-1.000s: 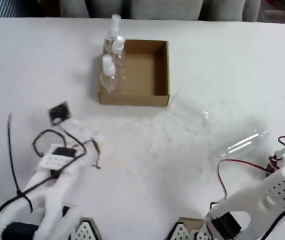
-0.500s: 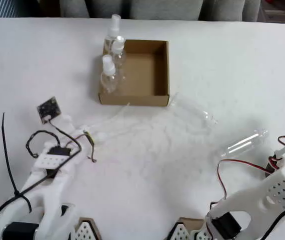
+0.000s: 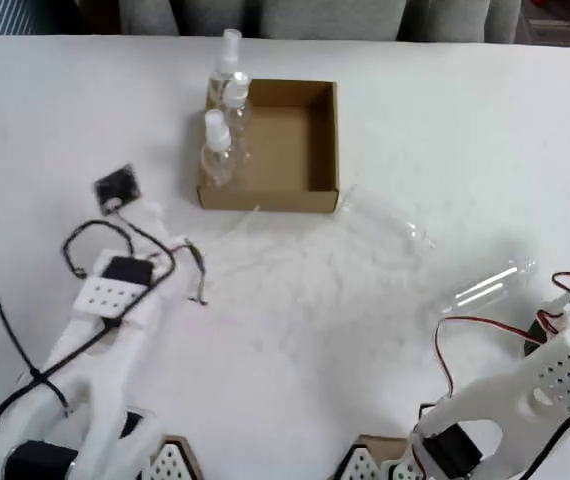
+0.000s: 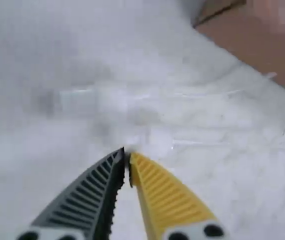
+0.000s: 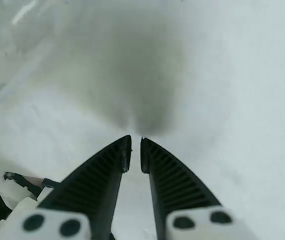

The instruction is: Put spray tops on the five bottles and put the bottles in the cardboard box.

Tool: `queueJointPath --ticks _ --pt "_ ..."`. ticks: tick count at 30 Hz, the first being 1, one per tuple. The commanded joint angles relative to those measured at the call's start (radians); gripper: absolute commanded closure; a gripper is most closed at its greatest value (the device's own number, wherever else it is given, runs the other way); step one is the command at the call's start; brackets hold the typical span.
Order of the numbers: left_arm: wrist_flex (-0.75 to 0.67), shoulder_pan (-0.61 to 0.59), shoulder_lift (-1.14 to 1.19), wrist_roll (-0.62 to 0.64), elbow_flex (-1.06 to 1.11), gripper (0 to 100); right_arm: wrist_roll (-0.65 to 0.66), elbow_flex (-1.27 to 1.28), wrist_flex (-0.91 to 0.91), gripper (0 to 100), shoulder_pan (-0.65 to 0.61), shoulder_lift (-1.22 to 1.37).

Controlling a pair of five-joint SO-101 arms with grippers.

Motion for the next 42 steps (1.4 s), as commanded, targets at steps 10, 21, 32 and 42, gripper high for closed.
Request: queueJointPath --ticks 10,21,32,42 --pt "-0.408 0.232 0.139 0.259 -0.048 98 0.000 -0.012 -0.005 98.2 -0.041 0.001" --pt "-0.457 0.248 0.555 0.256 -0.258 98 0.005 -0.008 -0.005 98.2 -0.050 0.004" --pt "-0.339 0.257 0.466 0.089 -0.173 98 0.008 -0.006 -0.005 98.2 -0.044 0.004" --pt "-0.153 0.257 0.265 -0.106 -0.080 98 0.008 -0.006 -0.007 98.2 -0.050 0.005"
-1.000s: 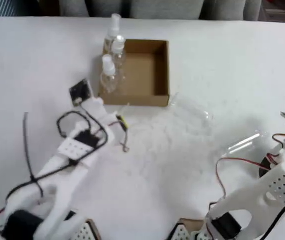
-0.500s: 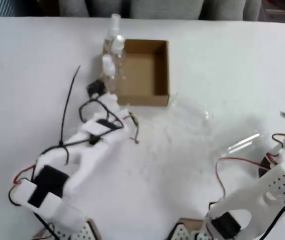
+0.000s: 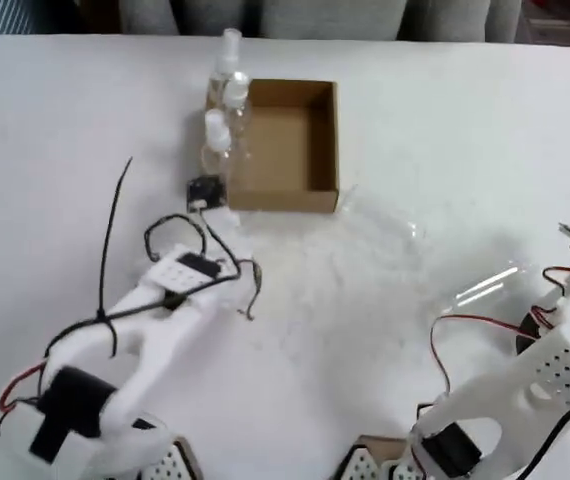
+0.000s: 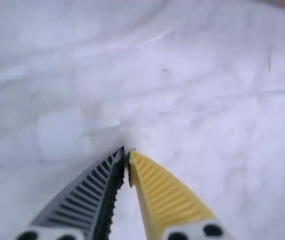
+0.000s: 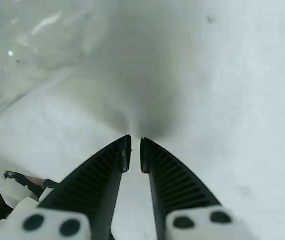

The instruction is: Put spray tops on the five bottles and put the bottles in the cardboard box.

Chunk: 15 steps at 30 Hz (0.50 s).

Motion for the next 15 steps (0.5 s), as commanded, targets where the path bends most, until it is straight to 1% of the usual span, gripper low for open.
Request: queueJointPath --ticks 1,6,8,10,12,15 --pt "0.048 0.015 -0.120 -0.035 0.008 98 0.008 -0.006 -0.007 98.2 -0.018 -0.012" --pt "0.038 0.028 -0.275 -0.034 0.017 98 0.003 -0.005 -0.033 98.2 -0.018 -0.012" --pt "0.005 0.051 -0.326 0.003 0.032 98 0.002 -0.005 -0.041 98.2 -0.018 -0.010" --pt "-0.095 0.067 -0.346 0.101 0.063 98 0.002 -0.005 -0.039 98.2 -0.018 -0.010" --pt "-0.242 0.070 -0.331 0.206 0.097 98 0.002 -0.005 -0.038 98.2 -0.018 -0.010" --pt "-0.440 0.071 -0.245 0.325 0.115 98 0.002 -0.005 -0.038 98.2 -0.016 -0.010"
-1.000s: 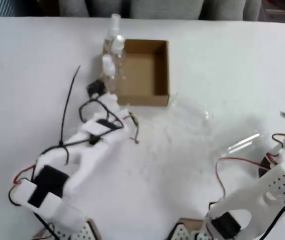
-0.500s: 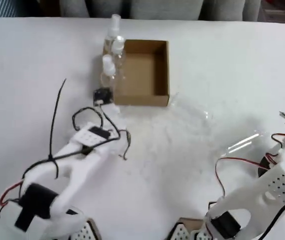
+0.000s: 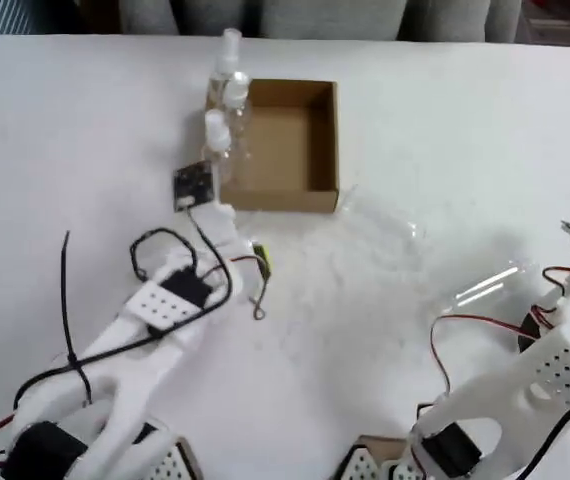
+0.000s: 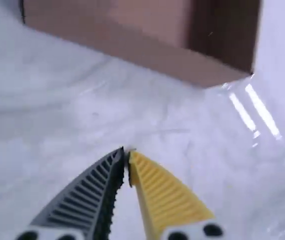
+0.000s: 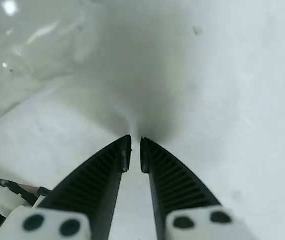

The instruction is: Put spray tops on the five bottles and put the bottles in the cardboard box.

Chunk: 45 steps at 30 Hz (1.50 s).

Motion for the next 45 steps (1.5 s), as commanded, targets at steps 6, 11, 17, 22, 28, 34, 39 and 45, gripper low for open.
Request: queueJointPath --ticks 6,11,17,22,28,34,39,45 --pt "-0.371 0.025 0.305 0.198 -0.126 98 0.008 -0.005 -0.002 98.2 -0.008 -0.010" --pt "-0.371 0.027 0.492 0.198 -0.238 98 0.008 -0.005 -0.002 98.2 -0.008 -0.010" --pt "-0.371 0.022 0.552 0.198 -0.293 98 0.008 -0.005 -0.002 98.2 -0.013 0.001" --pt "-0.358 0.030 0.552 0.198 -0.285 98 0.008 -0.011 -0.002 98.2 -0.018 0.047" --pt "-0.120 0.091 0.550 0.140 -0.315 98 0.009 -0.012 -0.004 98.2 -0.015 0.054" --pt "0.072 0.088 0.549 0.046 -0.327 98 0.009 -0.012 -0.004 98.2 -0.018 0.054" --pt "0.256 0.088 0.522 -0.011 -0.336 98 0.009 -0.012 -0.004 98.2 -0.019 0.054" --pt "0.480 0.074 0.479 -0.158 -0.327 98 0.009 -0.012 -0.036 98.2 -0.021 0.054"
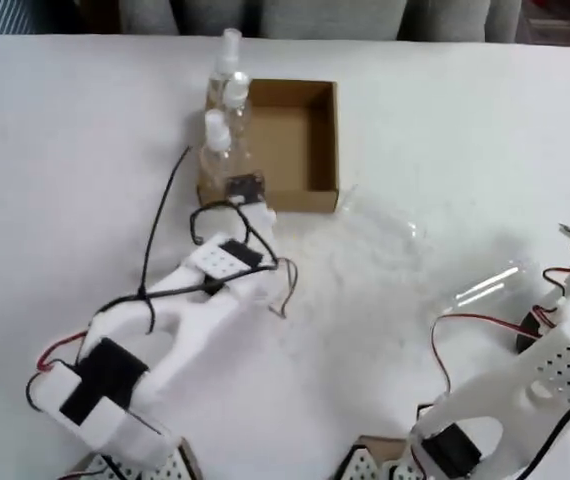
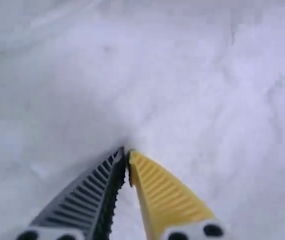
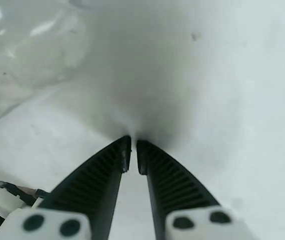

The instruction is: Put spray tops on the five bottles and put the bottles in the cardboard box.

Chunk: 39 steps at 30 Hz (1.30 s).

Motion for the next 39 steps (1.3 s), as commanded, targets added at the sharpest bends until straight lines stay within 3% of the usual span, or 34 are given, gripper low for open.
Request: queueJointPath --ticks 1,11,25,33,39 --pt "0.178 -0.021 -0.021 -0.109 0.020 98 0.006 -0.006 -0.022 98.2 -0.021 0.002" --pt "0.229 -0.209 -0.027 -0.270 0.086 98 0.006 -0.006 -0.024 98.2 -0.019 0.010" --pt "0.437 -0.239 -0.028 -0.649 0.091 98 0.005 -0.003 -0.018 98.2 -0.016 0.010" --pt "0.457 -0.394 -0.028 -0.756 0.071 98 0.005 -0.002 -0.019 98.2 -0.012 0.012" --pt "0.514 -0.407 -0.028 -0.752 -0.021 98 0.003 0.000 -0.019 98.2 -0.019 0.012"
